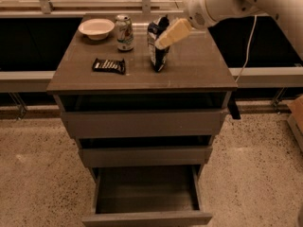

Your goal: Place blue chip bag into bottom drawer

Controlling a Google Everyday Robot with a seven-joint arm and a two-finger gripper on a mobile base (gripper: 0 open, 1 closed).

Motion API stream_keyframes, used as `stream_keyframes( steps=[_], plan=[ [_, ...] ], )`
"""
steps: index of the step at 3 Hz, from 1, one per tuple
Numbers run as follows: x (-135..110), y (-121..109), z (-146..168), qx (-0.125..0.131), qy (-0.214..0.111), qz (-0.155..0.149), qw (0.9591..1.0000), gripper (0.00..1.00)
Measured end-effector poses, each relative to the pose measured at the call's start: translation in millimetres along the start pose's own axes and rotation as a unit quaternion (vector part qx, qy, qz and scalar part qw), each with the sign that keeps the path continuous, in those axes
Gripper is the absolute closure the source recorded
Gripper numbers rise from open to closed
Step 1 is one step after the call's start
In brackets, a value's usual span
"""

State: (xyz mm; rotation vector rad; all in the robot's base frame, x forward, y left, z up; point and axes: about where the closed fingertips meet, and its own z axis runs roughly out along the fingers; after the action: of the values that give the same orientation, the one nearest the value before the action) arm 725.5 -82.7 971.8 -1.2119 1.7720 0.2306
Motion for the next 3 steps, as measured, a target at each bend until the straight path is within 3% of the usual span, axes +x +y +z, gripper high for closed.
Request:
stream_keyframes(
  steps=[1, 3],
  plan=[
    [-5.1, -16.6, 52.8, 0.013, -0.050, 0.064, 0.9966, 0.03],
    [17.0, -10.4, 93.6, -0.002, -0.050, 0.127, 0.9907, 0.50]
  ],
)
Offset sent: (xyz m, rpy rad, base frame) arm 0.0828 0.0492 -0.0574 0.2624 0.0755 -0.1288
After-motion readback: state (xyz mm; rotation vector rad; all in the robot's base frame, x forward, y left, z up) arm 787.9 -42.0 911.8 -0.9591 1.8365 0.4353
